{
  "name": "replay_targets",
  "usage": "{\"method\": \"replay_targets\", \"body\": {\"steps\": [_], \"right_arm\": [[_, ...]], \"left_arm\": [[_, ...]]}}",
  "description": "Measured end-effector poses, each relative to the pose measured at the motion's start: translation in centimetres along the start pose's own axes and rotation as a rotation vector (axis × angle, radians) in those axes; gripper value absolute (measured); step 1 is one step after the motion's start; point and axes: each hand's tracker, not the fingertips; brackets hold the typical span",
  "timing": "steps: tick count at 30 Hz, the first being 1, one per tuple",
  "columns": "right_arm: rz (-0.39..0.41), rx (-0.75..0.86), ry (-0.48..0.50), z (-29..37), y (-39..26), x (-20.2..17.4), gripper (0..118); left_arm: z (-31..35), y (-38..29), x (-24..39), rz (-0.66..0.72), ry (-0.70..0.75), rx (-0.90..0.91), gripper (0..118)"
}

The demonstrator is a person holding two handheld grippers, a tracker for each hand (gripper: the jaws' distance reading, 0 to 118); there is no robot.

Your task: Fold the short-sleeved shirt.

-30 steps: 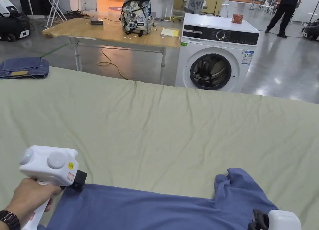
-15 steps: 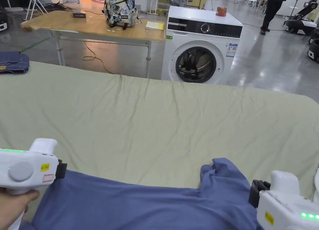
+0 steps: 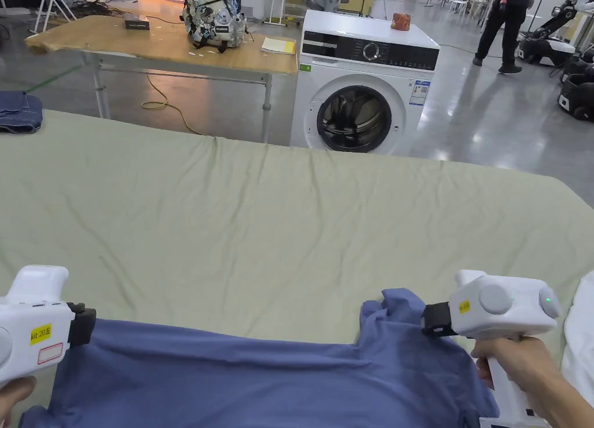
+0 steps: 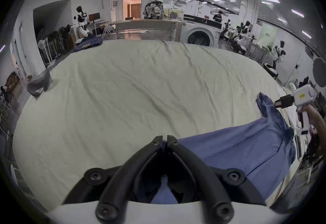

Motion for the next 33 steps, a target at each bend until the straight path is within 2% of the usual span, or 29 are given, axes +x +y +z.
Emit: {"method": "replay_targets", "body": {"steps": [4,6,7,8,9,12,17,23,33], "right_arm": [[0.024,-0.1,-0.064,-3.2,-0.5,-0.4,74],[-0.004,-0.064,-0.033,-3.2,-0.9,-0.3,67],[-0.01,-0.059,-0.033,-3.0,-0.7,-0.3,53],[-0.009,-0.049,-0.03,-2.5,-1.1,-0.5,22],[-0.001,-0.039,-0.029,-2.2,-1.1,-0.7,0],[0.01,-0.016,-0.038,-1.3,-1.0,-0.5,0],[-0.056,0.054,0.014,2.0,-1.9,0.5,0],[-0.036,0.164,0.013,9.5,-4.4,-0.5,0],[0.006,0.274,-0.001,19.3,-11.1,-0.1,0]], "left_arm": [[-0.2,-0.1,-0.1,0.003,0.002,-0.011,0],[-0.2,-0.1,-0.1,0.006,0.002,-0.016,0],[-0.2,0.0,-0.1,0.006,0.004,-0.018,0],[-0.2,0.1,-0.1,0.004,0.005,-0.018,0],[-0.2,0.1,-0.1,0.002,0.004,-0.015,0],[-0.4,0.6,0.0,-0.002,0.002,-0.016,0],[-0.8,1.6,-0.4,-0.001,-0.003,-0.016,0],[0.0,2.6,-1.6,0.021,-0.014,-0.002,0],[6.0,0.1,-3.1,0.023,-0.069,0.056,0]]}}
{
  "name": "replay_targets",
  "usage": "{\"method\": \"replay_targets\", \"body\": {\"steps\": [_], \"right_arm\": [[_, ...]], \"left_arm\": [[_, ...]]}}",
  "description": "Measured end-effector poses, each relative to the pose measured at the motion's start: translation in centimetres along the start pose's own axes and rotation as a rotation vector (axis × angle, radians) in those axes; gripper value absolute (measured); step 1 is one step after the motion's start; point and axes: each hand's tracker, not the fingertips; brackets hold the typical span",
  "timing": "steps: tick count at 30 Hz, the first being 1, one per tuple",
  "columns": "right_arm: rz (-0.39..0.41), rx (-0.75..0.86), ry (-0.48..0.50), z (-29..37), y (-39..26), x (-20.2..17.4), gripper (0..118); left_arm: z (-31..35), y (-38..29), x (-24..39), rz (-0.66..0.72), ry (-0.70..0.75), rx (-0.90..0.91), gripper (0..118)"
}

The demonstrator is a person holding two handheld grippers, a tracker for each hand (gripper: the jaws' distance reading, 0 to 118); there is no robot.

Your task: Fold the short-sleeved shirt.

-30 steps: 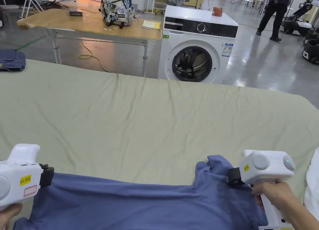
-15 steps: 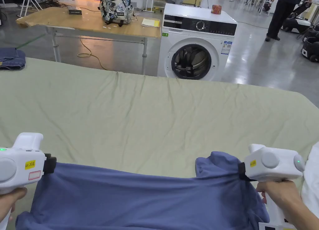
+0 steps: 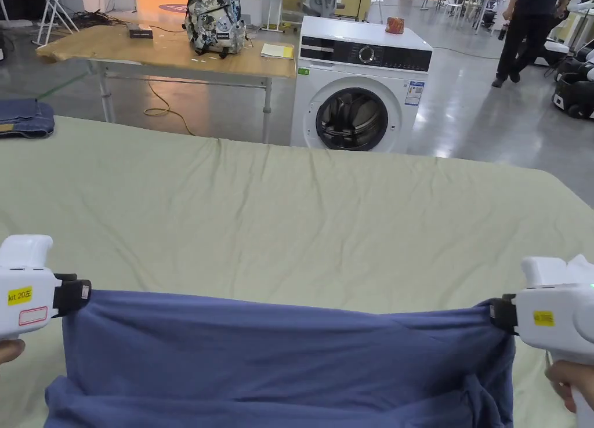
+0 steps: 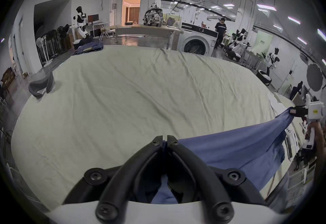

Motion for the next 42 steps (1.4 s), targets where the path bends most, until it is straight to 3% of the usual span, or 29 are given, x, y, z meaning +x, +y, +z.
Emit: {"method": "replay_targets", "body": {"steps": [5,15,23,30,31,32,34,35,40,42], "right_arm": [[0.027,-0.012,0.002,2.9,-4.3,0.0,0],[0.0,-0.174,0.002,2.6,-14.8,1.0,0],[0.012,-0.254,-0.036,-1.1,-18.4,1.7,0],[0.059,-0.261,-0.079,-3.0,-19.1,1.2,1],[0.061,-0.258,-0.081,-2.8,-19.0,1.0,4],[0.064,-0.256,-0.086,-2.6,-18.8,1.0,16],[0.052,-0.245,-0.098,-1.6,-18.1,1.1,63],[0.033,-0.229,-0.113,-0.7,-17.7,1.0,79],[-0.08,-0.051,-0.131,2.4,-14.7,1.4,78],[-0.106,0.09,-0.133,3.3,-13.3,0.7,78]], "left_arm": [[3.0,-2.9,-0.5,0.012,-0.032,0.0,0],[5.4,-12.4,-1.0,0.006,-0.02,-0.122,0],[2.8,-16.8,-1.3,-0.011,0.022,-0.293,0],[1.9,-17.3,-1.8,0.025,0.031,-0.285,0],[2.0,-17.0,-2.0,0.042,0.021,-0.282,0],[2.2,-16.7,-2.2,0.065,0.009,-0.279,6],[2.9,-16.0,-2.3,0.109,-0.016,-0.267,34],[3.4,-15.5,-2.0,0.109,-0.017,-0.235,51],[4.1,-12.8,-1.0,0.064,-0.01,-0.057,56],[4.1,-11.3,0.5,0.032,0.004,0.022,56]]}}
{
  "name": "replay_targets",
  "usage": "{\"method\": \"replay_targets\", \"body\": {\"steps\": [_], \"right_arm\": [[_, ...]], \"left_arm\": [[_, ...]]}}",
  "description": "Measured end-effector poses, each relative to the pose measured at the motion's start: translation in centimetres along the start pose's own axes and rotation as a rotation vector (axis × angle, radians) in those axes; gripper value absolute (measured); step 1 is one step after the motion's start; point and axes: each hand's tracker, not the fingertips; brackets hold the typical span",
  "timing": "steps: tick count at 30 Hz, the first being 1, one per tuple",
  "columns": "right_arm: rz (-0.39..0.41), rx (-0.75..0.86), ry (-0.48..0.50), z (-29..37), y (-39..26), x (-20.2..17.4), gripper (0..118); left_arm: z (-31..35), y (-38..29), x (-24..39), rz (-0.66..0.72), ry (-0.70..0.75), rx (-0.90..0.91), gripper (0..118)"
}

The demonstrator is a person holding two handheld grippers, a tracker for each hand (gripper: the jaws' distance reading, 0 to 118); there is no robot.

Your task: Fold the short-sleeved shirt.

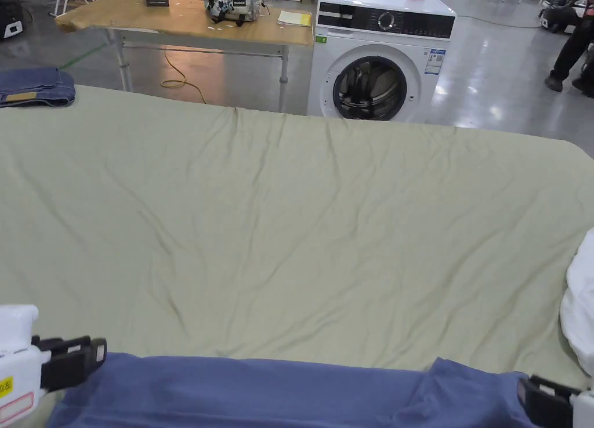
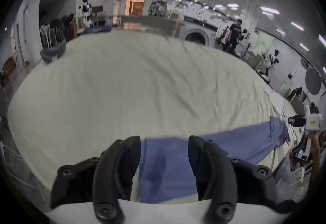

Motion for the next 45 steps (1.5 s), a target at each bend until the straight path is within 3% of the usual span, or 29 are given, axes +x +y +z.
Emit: {"method": "replay_targets", "body": {"steps": [6,7,9,10,11,12,14,18,23,31,35,38,40,43,44,45], "right_arm": [[-0.045,0.346,0.002,1.1,3.1,-5.3,75],[-0.049,0.39,0.011,1.1,3.5,-6.2,69],[-0.051,0.468,0.022,1.1,4.0,-8.1,42],[-0.06,0.511,0.035,1.2,4.3,-9.1,29],[-0.058,0.538,0.035,1.2,4.6,-10.3,14],[-0.047,0.569,0.031,1.3,4.7,-11.0,9],[-0.036,0.612,0.07,1.3,4.9,-12.3,0],[-0.021,0.65,0.068,1.5,5.2,-14.5,0],[-0.039,0.672,0.077,1.5,5.5,-15.5,0],[-0.006,0.688,0.088,1.2,6.0,-16.4,0],[0.012,0.671,0.115,0.9,6.2,-17.0,0],[0.029,0.648,0.129,0.5,6.1,-17.5,0],[0.047,0.635,0.13,0.4,5.9,-17.8,0],[0.053,0.618,0.138,0.1,5.6,-17.9,0],[0.057,0.607,0.137,0.0,5.5,-17.9,0],[0.059,0.603,0.137,-0.1,5.3,-17.9,0]], "left_arm": [[-0.7,3.6,5.1,-0.081,0.016,0.271,55],[-0.7,4.0,5.9,-0.09,0.014,0.317,55],[-0.8,5.0,7.6,-0.112,0.022,0.366,51],[-0.8,5.5,8.5,-0.132,0.034,0.39,43],[-0.8,5.9,9.2,-0.15,0.057,0.412,25],[-0.6,6.2,10.0,-0.164,0.083,0.445,11],[-0.2,6.5,11.2,-0.193,0.124,0.519,0],[0.5,6.7,12.3,-0.229,0.197,0.64,0],[1.1,6.9,11.3,-0.209,0.177,0.615,0],[2.2,5.4,2.9,-0.072,-0.013,0.326,0],[1.2,4.7,-2.9,0.089,-0.165,0.051,0],[-0.1,3.1,-6.7,0.107,-0.236,-0.07,0],[-1.8,2.1,-10.5,0.202,-0.294,-0.139,0],[-2.5,0.5,-11.6,0.375,-0.445,-0.238,27],[-2.9,-0.1,-12.2,0.42,-0.433,-0.241,34],[-3.4,-0.6,-13.0,0.441,-0.451,-0.256,50]]}}
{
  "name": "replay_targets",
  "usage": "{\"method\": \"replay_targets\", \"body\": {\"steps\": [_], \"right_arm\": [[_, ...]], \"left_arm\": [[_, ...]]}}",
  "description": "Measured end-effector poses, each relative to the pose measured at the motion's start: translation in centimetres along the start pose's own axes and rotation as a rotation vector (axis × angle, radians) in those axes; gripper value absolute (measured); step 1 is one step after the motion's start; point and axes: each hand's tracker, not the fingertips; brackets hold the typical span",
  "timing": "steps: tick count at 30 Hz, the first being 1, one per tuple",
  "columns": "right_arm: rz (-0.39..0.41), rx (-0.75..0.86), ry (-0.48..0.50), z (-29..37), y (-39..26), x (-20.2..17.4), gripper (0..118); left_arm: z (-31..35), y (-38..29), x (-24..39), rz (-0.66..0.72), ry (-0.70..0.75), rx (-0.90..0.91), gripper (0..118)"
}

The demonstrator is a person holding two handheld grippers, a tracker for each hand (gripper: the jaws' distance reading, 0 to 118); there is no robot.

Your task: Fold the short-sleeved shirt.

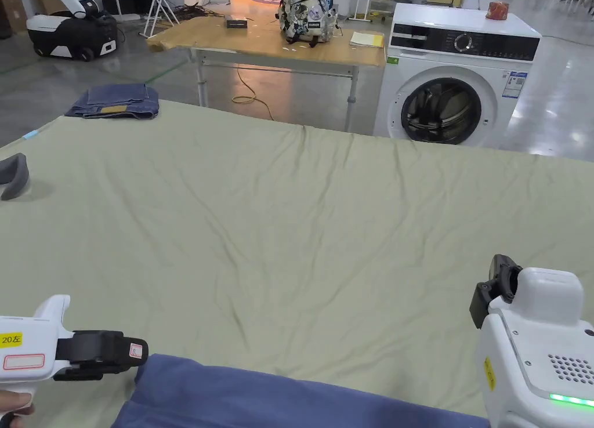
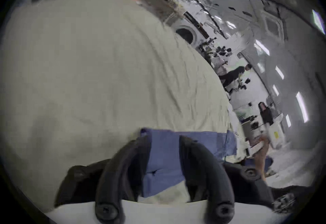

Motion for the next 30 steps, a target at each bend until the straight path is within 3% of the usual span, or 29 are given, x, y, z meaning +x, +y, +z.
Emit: {"method": "replay_targets", "body": {"steps": [2,7,14,16,18,19,20,22,30], "right_arm": [[0.007,-0.013,0.0,0.0,-0.3,0.0,0],[0.028,-0.043,0.0,0.0,-0.9,-0.1,0],[0.029,-0.056,0.002,0.0,-1.4,-0.1,0],[0.036,-0.057,-0.005,0.0,-1.5,-0.2,0],[0.032,-0.06,-0.01,-0.1,-1.6,-0.2,0],[0.024,-0.062,-0.01,-0.1,-1.6,-0.2,0],[0.019,-0.065,-0.011,0.0,-1.6,-0.1,0],[0.015,-0.066,-0.015,0.0,-1.6,0.0,0],[0.024,-0.059,-0.02,0.1,-1.2,0.9,0]], "left_arm": [[-0.5,-0.4,-1.7,0.023,-0.028,-0.031,93],[-2.1,-0.9,-4.2,0.035,-0.071,-0.08,96],[-6.0,-2.6,-5.1,0.191,-0.39,-0.163,94],[-7.3,-3.0,-4.7,0.174,-0.375,-0.159,80],[-9.0,-3.6,-4.3,0.168,-0.299,-0.196,25],[-9.6,-3.9,-4.1,0.139,-0.222,-0.207,6],[-9.7,-4.2,-3.9,0.1,-0.182,-0.189,5],[-8.4,-4.7,-2.2,0.128,-0.257,-0.132,4],[-4.5,-3.1,-1.2,0.004,-0.137,-0.065,3]]}}
